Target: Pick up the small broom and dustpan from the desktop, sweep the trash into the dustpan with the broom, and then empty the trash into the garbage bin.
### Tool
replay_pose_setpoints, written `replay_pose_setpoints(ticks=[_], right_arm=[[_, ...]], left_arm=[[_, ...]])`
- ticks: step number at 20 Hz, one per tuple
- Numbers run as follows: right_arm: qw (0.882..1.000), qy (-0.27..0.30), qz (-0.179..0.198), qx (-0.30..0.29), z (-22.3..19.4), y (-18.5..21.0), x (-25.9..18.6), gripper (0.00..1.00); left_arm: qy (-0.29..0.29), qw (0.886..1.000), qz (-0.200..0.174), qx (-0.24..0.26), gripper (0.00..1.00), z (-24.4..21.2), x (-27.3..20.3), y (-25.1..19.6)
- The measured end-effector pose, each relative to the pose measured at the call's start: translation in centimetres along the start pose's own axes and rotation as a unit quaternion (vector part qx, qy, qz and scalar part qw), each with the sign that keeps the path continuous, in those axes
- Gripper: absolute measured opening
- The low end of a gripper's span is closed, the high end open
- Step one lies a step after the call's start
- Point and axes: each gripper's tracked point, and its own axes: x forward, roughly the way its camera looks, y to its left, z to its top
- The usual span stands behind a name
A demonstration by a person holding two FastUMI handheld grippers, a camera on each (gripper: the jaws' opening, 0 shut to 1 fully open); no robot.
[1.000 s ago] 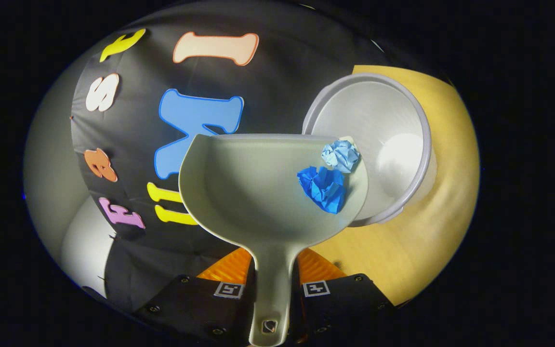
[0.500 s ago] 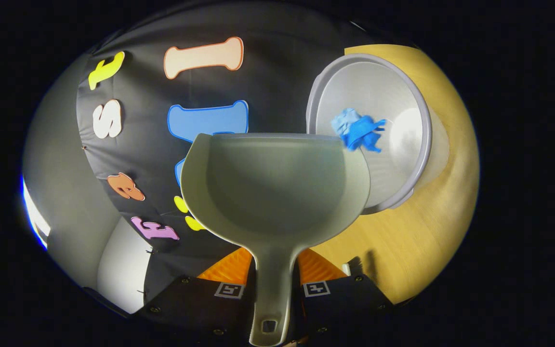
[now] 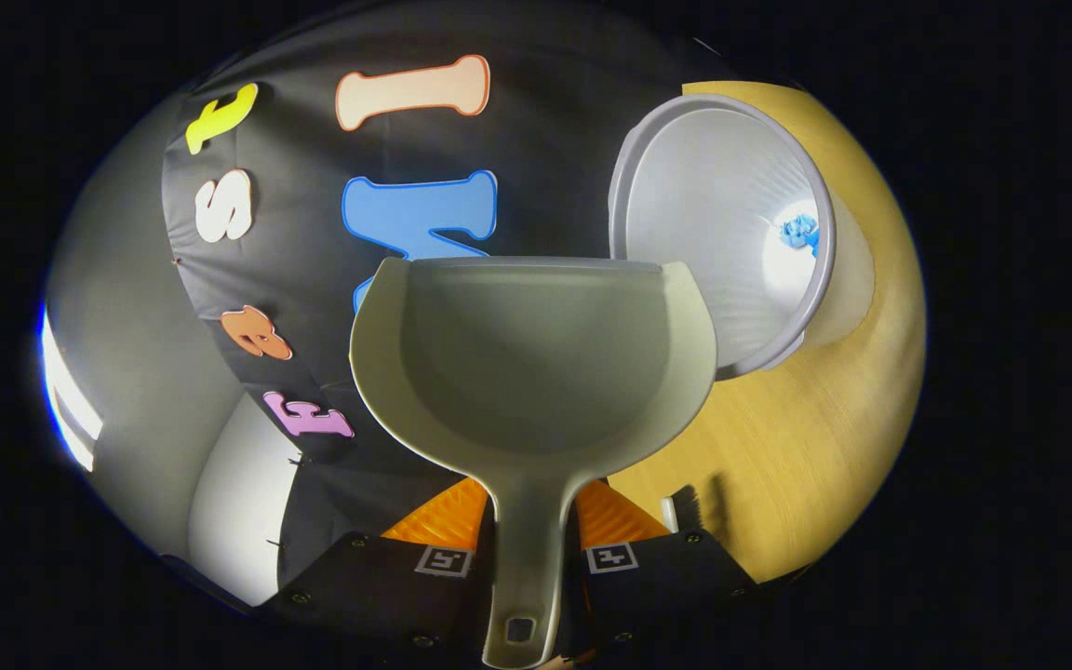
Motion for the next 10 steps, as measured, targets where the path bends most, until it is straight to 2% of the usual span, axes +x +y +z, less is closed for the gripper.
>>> replay_pose_setpoints(ticks=[7, 8, 10], right_arm=[[0.995, 0.024, -0.023, -0.090, -3.2, -1.1, 1.8, 0.30], [0.994, 0.026, -0.029, -0.105, -3.8, -1.5, 1.7, 0.30], [0.989, 0.029, -0.045, -0.137, -4.8, -2.9, 1.7, 0.30]], left_arm=[[0.002, 1.000, 0.007, -0.005, 0.41, -0.5, -0.4, 2.7], [0.003, 1.000, 0.006, -0.006, 0.37, -0.7, -0.4, 3.1], [0.006, 1.000, 0.002, -0.009, 0.41, -1.1, -0.4, 3.9]])
